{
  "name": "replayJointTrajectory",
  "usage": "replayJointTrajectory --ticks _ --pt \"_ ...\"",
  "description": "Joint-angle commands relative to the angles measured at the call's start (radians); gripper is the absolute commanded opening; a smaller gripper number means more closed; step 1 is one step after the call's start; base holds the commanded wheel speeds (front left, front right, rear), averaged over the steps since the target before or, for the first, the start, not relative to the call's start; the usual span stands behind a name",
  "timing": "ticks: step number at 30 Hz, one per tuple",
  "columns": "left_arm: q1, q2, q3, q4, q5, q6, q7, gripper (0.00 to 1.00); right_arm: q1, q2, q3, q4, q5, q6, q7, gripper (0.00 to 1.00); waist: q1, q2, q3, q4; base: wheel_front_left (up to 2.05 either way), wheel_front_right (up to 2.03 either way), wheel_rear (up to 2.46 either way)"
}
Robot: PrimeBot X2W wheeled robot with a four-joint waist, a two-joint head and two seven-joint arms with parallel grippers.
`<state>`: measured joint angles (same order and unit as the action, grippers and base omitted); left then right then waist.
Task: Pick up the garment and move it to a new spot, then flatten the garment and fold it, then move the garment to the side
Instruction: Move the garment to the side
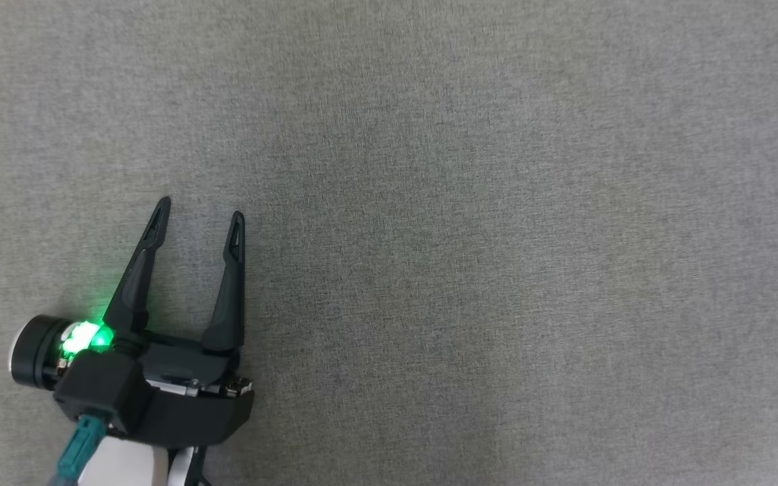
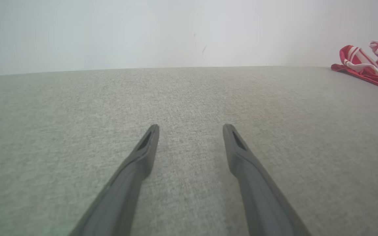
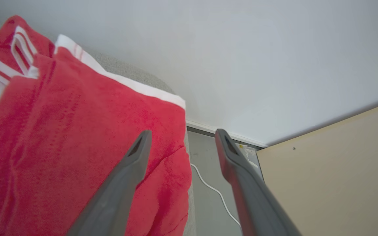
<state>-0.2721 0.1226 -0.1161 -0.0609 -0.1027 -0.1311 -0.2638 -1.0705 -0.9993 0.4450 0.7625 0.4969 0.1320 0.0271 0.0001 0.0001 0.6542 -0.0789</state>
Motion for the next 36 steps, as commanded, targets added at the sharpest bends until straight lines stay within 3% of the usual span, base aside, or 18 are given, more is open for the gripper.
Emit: replayJointTrajectory --ticks 1,11,18,36 --pt "0.004 -0.001 0.013 0.02 -0.003 0.001 -0.001 1.0 -0.024 0.022 -0.003 0.027 -0.022 -0.003 -0.05 1.0 -0.0001 -0.0001 -0.024 0.004 0.0 0.0 0.0" --pt "0.075 -0.024 0.053 0.057 -0.02 0.002 -0.002 1.0 -0.009 0.145 0.017 0.054 0.022 -0.003 -0.232 1.0 -0.0001 -0.0001 -0.204 0.009 0.0 0.0 0.0" --pt "0.185 -0.037 0.116 0.074 -0.032 0.015 -0.002 1.0 0.091 0.272 0.003 -0.018 0.034 -0.003 -0.284 1.0 -0.0001 -0.0001 -0.362 -0.001 0.0 0.0 0.0" --pt "0.297 -0.053 0.168 0.107 -0.038 0.007 -0.002 1.0 0.649 0.613 -0.222 -0.347 -0.091 -0.003 -0.292 1.0 -0.0001 -0.0001 -0.582 0.049 0.0 0.0 0.0"
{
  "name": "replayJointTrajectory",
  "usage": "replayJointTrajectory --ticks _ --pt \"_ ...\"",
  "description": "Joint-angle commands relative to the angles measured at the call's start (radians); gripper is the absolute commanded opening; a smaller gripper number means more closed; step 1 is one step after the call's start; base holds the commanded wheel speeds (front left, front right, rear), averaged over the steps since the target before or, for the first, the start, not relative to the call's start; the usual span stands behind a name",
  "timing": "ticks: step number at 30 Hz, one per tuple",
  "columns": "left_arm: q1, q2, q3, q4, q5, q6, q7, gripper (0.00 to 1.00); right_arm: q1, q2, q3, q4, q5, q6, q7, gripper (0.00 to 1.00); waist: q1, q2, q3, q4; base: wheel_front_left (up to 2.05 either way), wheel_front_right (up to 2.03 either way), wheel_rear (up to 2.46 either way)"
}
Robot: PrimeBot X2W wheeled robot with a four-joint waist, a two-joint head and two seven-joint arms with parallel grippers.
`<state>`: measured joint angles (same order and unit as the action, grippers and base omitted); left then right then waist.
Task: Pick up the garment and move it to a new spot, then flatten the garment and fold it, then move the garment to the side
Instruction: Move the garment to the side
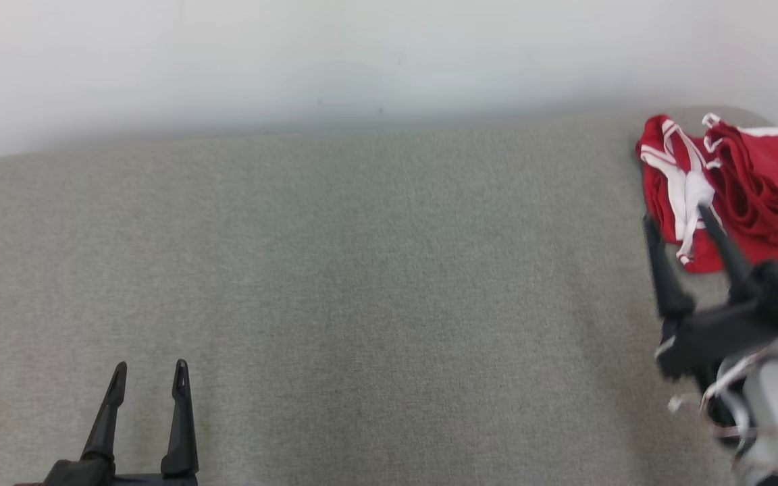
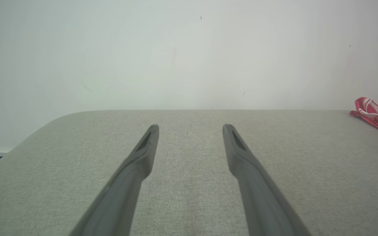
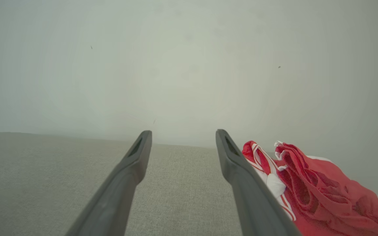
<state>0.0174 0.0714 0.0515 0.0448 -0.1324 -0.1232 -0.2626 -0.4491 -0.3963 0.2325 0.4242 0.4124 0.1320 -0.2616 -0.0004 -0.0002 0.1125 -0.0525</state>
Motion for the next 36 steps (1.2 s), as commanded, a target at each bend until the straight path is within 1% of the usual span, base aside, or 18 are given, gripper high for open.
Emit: replayJointTrajectory --ticks 1,5,8,9,13,19,25,36 --pt "0.008 -0.003 0.0 0.005 -0.009 -0.001 -0.003 1.0 0.062 0.027 -0.028 -0.029 -0.014 -0.003 -0.003 1.0 0.0004 0.0002 -0.047 0.027 0.0 0.0 0.0" --pt "0.023 -0.007 0.002 0.015 -0.014 -0.003 -0.003 1.0 0.192 0.103 -0.076 -0.101 -0.043 -0.003 -0.003 1.0 0.0004 0.0002 -0.066 0.034 0.0 0.0 0.0" --pt "0.028 -0.01 0.001 0.022 -0.013 -0.004 -0.003 1.0 0.273 0.145 -0.102 -0.147 -0.068 -0.003 -0.003 1.0 0.0004 0.0002 -0.077 0.037 0.0 0.0 0.0" --pt "0.028 -0.01 0.001 0.022 -0.013 -0.004 -0.003 1.0 0.273 0.145 -0.102 -0.147 -0.068 -0.003 -0.003 1.0 0.0004 0.0002 -0.077 0.037 0.0 0.0 0.0" --pt "0.043 -0.012 0.0 0.033 -0.018 -0.005 -0.003 1.0 0.38 0.215 -0.139 -0.209 -0.097 -0.003 -0.003 1.0 0.0004 0.0002 -0.099 0.043 0.0 0.0 0.0" --pt "0.062 -0.015 0.007 0.04 -0.02 -0.007 -0.003 1.0 0.49 0.294 -0.185 -0.282 -0.131 -0.003 0.01 1.0 0.0004 0.0002 -0.118 0.042 0.0 0.0 0.0" --pt "0.063 -0.016 0.001 0.058 -0.021 -0.006 -0.003 1.0 0.515 0.319 -0.203 -0.308 -0.146 -0.003 0.026 1.0 0.0004 0.0002 -0.124 0.042 0.0 0.0 0.0" --pt "0.055 -0.009 -0.022 0.078 -0.021 -0.007 -0.003 1.0 0.525 0.327 -0.194 -0.317 -0.163 -0.003 0.041 1.0 0.0004 0.0002 -0.126 0.051 0.0 0.0 0.0"
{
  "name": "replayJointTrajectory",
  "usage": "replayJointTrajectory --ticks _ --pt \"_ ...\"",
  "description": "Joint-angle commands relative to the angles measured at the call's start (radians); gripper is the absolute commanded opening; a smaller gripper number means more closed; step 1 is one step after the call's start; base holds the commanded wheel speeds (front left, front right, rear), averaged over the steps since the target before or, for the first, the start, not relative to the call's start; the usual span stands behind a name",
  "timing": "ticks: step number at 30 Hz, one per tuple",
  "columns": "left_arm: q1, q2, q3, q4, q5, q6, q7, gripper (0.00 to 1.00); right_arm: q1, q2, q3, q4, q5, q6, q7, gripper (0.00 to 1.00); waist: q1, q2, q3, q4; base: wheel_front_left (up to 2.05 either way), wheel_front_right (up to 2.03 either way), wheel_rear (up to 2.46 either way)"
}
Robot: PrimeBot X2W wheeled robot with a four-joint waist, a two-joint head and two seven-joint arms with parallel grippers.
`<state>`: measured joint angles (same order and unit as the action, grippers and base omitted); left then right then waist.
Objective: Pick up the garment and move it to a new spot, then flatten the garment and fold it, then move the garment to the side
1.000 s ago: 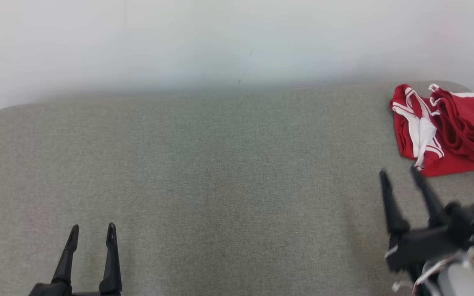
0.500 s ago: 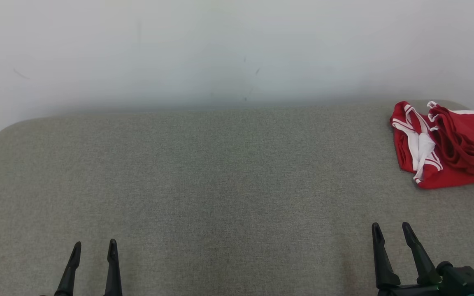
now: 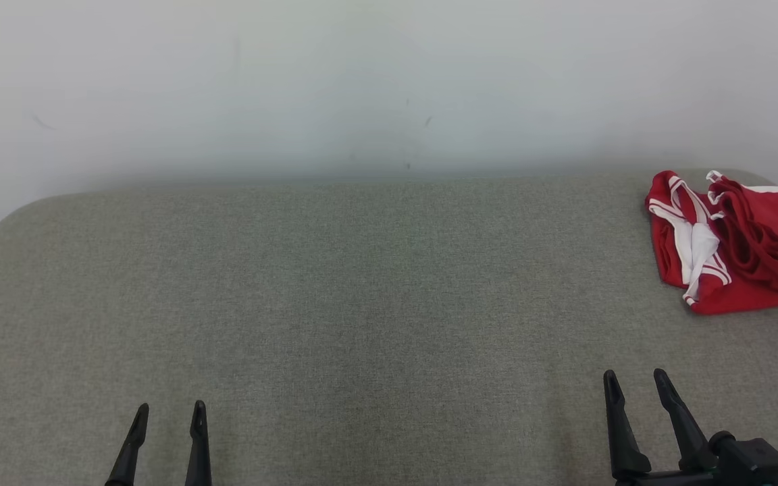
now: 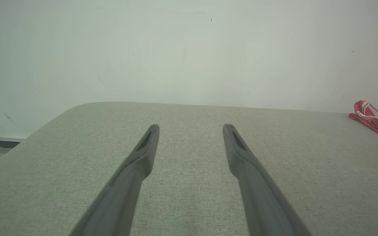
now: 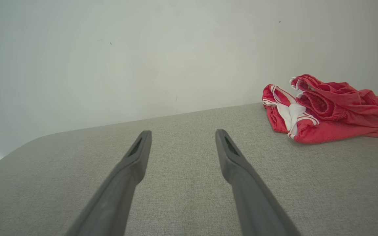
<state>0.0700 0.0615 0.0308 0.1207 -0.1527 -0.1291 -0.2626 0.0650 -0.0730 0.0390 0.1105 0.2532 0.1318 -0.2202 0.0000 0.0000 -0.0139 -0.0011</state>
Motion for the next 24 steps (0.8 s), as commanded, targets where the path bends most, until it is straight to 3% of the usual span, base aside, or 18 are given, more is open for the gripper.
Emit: replayJointTrajectory --ticks 1,7,8,11,24 --pt "0.004 0.002 -0.001 0.003 -0.001 -0.001 -0.003 1.0 0.012 0.004 0.001 -0.003 -0.005 -0.003 0.001 1.0 0.0 0.0 -0.001 0.0 0.0 0.0 0.0" --pt "0.008 0.005 0.003 0.009 -0.001 -0.001 -0.003 1.0 0.011 0.005 0.003 0.003 -0.005 -0.003 0.002 1.0 0.0 0.0 -0.001 -0.001 0.0 0.0 0.0" --pt "0.001 0.002 0.001 0.008 -0.001 0.0 0.0 0.0 0.001 0.003 0.002 0.004 0.001 0.0 0.001 0.0 0.0 0.0 -0.001 -0.001 0.0 0.0 0.0" --pt "0.014 -0.002 0.0 0.045 -0.004 0.0 0.001 0.0 0.008 0.003 0.004 0.041 0.002 0.0 0.001 0.0 0.0 0.0 -0.001 -0.001 0.0 0.0 0.0" --pt "-0.018 -0.001 0.011 0.057 -0.242 0.0 0.059 0.0 -0.022 -0.002 -0.011 0.054 0.231 0.0 0.046 0.0 0.0 0.0 0.001 -0.001 0.0 0.0 0.0"
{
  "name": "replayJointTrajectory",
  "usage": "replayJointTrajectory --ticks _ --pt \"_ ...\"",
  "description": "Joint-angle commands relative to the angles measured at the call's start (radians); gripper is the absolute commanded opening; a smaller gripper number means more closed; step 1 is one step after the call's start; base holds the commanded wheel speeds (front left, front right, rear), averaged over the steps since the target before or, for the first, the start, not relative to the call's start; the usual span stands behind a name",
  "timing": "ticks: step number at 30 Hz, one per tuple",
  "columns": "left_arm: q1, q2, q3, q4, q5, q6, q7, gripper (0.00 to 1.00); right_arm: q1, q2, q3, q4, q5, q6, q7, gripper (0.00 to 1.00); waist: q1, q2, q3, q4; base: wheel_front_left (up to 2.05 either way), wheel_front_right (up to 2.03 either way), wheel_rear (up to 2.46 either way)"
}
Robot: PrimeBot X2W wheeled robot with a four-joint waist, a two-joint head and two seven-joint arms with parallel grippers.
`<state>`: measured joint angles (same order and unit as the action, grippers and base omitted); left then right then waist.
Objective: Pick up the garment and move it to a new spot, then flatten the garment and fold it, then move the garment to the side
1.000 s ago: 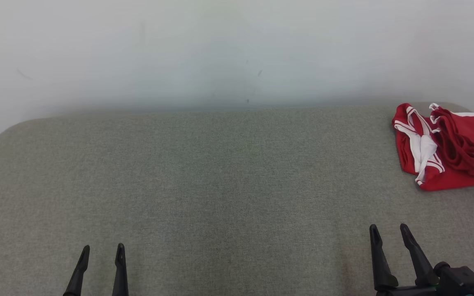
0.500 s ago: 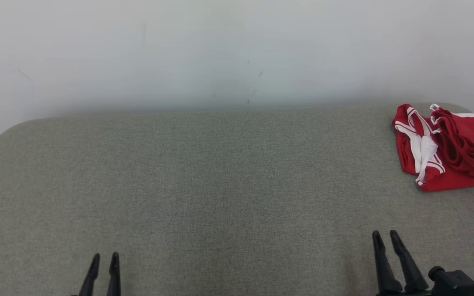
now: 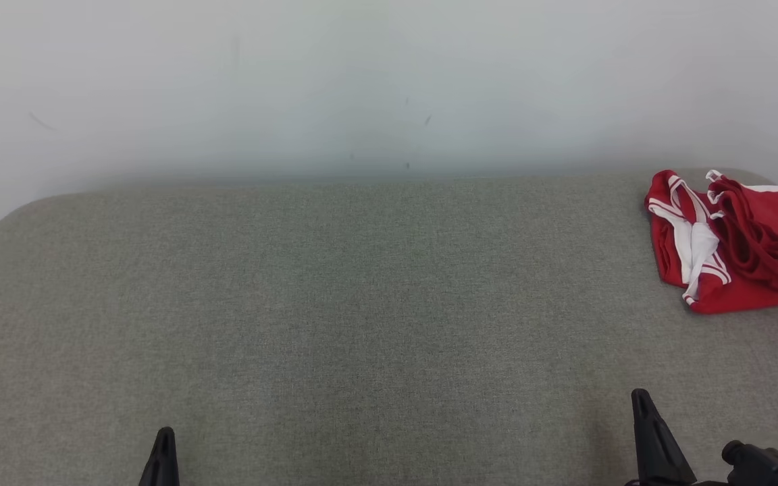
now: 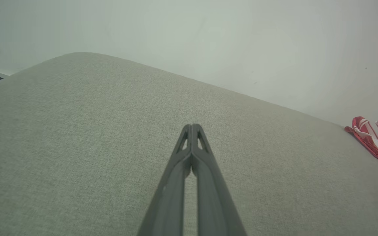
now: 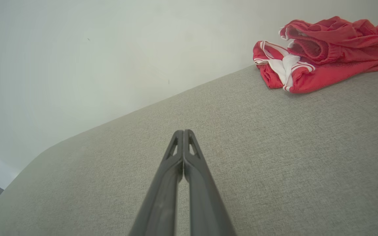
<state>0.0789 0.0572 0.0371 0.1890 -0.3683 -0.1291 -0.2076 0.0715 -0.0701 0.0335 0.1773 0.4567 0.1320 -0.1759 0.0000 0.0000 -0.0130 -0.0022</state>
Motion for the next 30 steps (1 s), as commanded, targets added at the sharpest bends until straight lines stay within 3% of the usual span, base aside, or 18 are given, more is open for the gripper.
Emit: replayJointTrajectory --ticks 1,30 --pt "-0.03 0.003 0.006 -0.01 -0.045 0.0 0.009 0.0 -0.031 -0.005 -0.007 -0.012 0.045 0.0 0.006 0.0 0.0 0.0 0.0 0.0 0.0 0.0 0.0" --pt "-0.092 0.002 0.029 0.013 -0.492 -0.001 0.122 0.0 -0.088 -0.008 -0.044 0.015 0.469 -0.001 0.098 0.0 0.0 0.0 0.004 0.001 0.0 0.0 0.0"
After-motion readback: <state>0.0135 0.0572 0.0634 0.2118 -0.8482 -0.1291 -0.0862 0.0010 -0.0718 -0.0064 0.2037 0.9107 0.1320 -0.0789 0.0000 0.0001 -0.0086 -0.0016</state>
